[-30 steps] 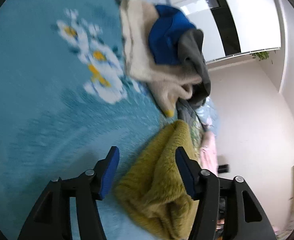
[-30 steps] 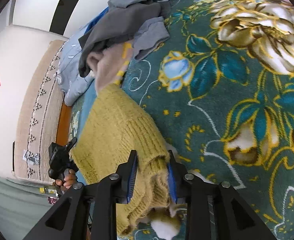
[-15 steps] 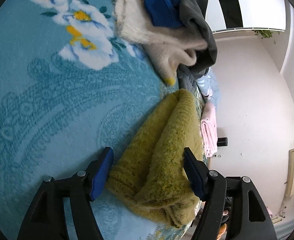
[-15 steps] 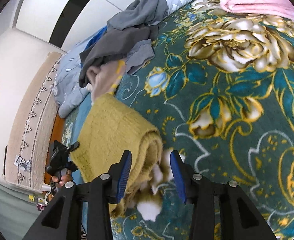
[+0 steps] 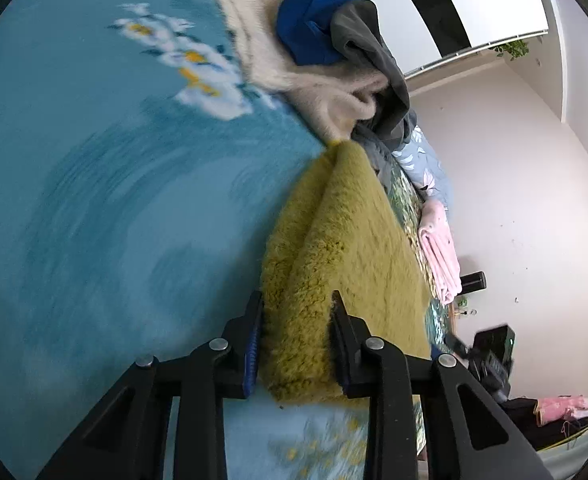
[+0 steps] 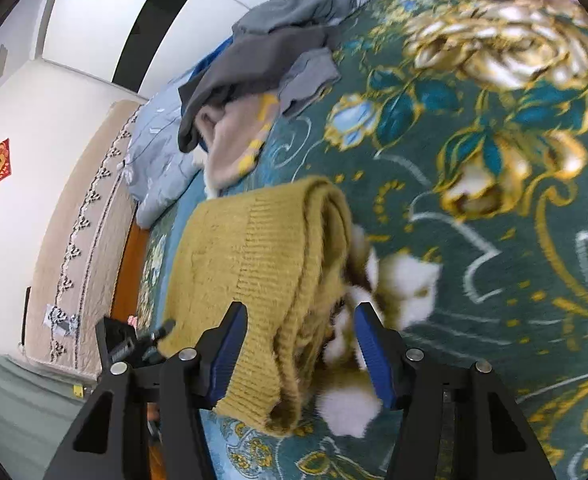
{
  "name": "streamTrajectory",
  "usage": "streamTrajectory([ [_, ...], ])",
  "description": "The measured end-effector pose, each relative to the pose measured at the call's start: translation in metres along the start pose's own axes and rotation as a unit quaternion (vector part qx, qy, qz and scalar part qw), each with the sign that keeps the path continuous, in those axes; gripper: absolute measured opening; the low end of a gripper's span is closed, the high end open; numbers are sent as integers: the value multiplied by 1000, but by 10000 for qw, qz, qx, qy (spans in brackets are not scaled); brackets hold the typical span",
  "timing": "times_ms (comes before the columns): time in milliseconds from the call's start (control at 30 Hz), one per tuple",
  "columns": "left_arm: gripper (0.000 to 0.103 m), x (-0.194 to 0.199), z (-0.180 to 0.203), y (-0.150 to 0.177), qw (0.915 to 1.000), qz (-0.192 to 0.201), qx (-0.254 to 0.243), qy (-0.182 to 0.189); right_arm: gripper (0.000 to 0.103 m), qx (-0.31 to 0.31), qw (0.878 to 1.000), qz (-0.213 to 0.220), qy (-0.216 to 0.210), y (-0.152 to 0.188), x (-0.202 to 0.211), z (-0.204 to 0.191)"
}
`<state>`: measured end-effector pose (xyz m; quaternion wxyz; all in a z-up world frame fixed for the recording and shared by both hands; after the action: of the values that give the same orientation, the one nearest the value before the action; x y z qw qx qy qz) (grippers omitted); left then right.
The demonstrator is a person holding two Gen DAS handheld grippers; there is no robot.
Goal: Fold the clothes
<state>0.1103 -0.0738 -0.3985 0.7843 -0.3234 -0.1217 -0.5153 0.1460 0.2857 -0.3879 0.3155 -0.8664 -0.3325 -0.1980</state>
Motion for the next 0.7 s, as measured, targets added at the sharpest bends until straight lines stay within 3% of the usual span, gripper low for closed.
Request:
streamTrajectory([
  [200,30,32,-20,22,9998,52,164,80,60,-45,9996,-258,-116,17,-23,-8],
  [333,37,18,-16,1,9993,-87,241,276,60,-31,9995,-298,-127,21,-26,-10],
  [467,60,4,-12,-19,9981,-227,319,472,60,-58,9997,-214,-138,17,-23,-10],
  [600,64,-13,-9,-39,9967,-388,384,601,62,-327,9994,-86,-89,7,-27,-3],
  [700,66,-46,-15,-49,9968,-641,362,303,64,-629,9980,-50,-38,-3,-38,4],
])
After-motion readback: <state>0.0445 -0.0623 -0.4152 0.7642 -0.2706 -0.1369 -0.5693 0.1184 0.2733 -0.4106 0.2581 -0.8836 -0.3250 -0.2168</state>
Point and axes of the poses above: each gripper's, at about its wrist camera, not at the fingertips, and x roughly against the way its jaws point, z to its right, y to its underside, the point moved 10 cm from there along -x, roughly the way its jaws point, and after that the axes turned 13 degrees about z, right-handed, at the moved point
